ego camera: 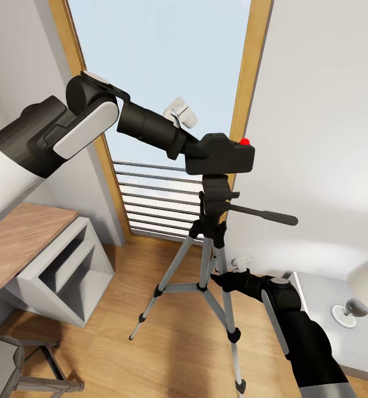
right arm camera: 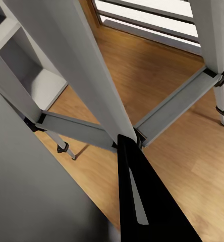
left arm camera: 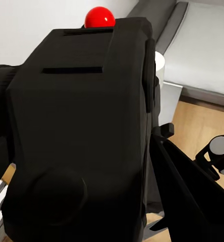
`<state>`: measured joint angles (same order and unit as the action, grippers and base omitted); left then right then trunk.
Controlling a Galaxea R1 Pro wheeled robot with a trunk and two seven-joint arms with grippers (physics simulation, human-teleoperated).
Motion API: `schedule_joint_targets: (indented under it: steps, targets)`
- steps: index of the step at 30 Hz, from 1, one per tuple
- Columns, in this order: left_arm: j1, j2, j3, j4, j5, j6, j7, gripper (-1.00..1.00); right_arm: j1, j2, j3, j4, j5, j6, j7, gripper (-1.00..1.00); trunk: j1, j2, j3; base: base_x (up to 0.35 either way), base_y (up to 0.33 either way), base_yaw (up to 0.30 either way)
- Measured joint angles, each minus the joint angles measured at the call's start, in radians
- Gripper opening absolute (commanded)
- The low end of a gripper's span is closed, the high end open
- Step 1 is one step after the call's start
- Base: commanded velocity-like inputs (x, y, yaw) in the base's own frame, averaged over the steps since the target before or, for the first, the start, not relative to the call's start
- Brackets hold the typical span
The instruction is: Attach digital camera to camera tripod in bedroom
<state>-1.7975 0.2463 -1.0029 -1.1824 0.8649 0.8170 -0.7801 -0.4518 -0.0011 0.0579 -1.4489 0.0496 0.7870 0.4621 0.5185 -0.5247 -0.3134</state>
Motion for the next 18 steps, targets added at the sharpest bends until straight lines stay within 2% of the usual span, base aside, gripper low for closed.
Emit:
schedule_joint_targets:
  steps: [18]
  targets:
    - [0.000,0.000,-0.002,0.001,0.000,-0.002,0.003,-1.00,0.001,0.000,0.000,-0.001,0.001,0.000,0.001,-1.00,0.000,0.000,0.000,0.000,0.000,0.000]
